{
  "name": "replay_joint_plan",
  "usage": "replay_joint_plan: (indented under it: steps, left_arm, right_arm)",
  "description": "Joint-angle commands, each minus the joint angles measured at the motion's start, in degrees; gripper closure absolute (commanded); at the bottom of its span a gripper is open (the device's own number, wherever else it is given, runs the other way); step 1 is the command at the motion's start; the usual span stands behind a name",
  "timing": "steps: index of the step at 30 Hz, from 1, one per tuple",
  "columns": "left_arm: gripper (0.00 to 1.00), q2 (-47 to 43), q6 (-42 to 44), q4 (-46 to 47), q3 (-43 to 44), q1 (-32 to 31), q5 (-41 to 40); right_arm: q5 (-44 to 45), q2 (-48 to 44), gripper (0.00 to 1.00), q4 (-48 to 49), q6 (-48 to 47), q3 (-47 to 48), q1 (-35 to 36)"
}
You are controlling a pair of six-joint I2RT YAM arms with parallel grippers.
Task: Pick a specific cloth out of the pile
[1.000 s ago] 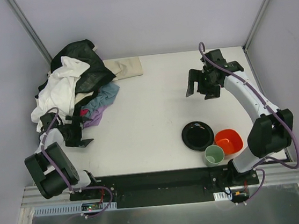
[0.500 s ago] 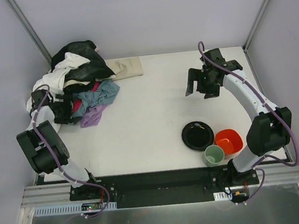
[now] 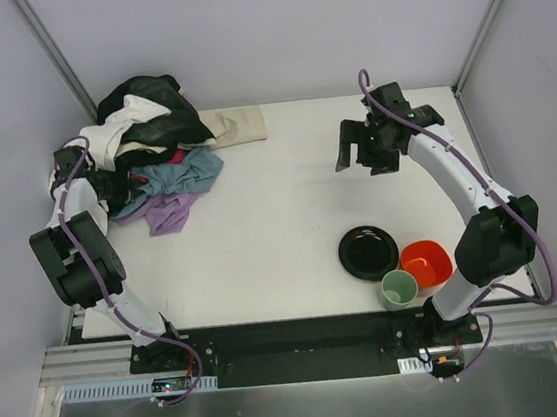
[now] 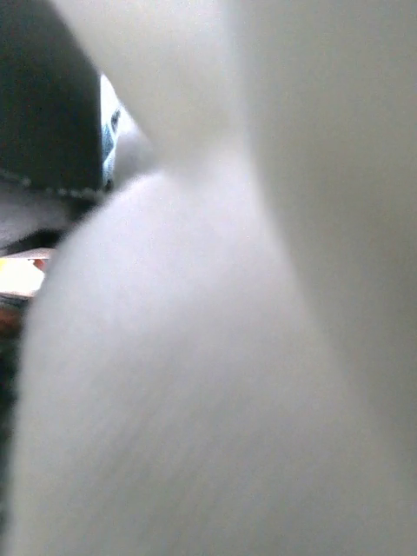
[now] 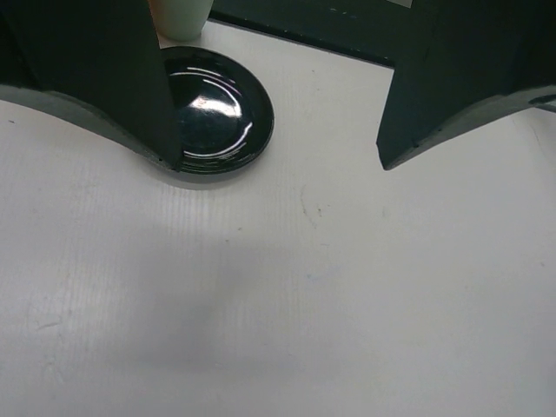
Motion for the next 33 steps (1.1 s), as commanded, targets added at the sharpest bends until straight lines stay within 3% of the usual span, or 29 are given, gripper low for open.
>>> replay_joint_plan:
  steps: [1,7,14,16,19,25,33]
  left_arm:
    - [1.0,-1.22,3.36,5.86,9.54,-1.29,3.14]
    - [1.0,2.03,2.14,5.86,18.94,-1.47,8.85]
    - [1.0,7.56,-0.59,5.86,28.26,-2.09,10.96]
    - [0.95,9.58,-1.2,5.86,29.67,-2.09,11.93]
    - [0.89,12.66,-2.08,5.68,30.73,-2.09,13.78]
    - [0.88,13.81,-1.65,5.24,28.89,-2.0,15.89]
    - [0.89,13.64,-1.56,5.06,27.39,-2.0,17.56]
  right_arm:
    - [-0.44,2.91,0.04,0.62,0.11,6.71,5.32]
    - [-5.36,11.51,0.04,1.85,3.97,17.08,12.44]
    - [-13.97,27.15,0.04,2.9,13.9,35.71,19.82]
    - [-15.9,31.81,0.04,4.13,17.5,39.41,21.32]
    - [-19.59,36.82,0.04,9.57,25.66,40.13,22.55]
    - [-23.73,41.84,0.04,22.4,39.3,36.79,24.75]
    - [-26.11,53.18,0.04,29.97,48.97,44.7,28.27]
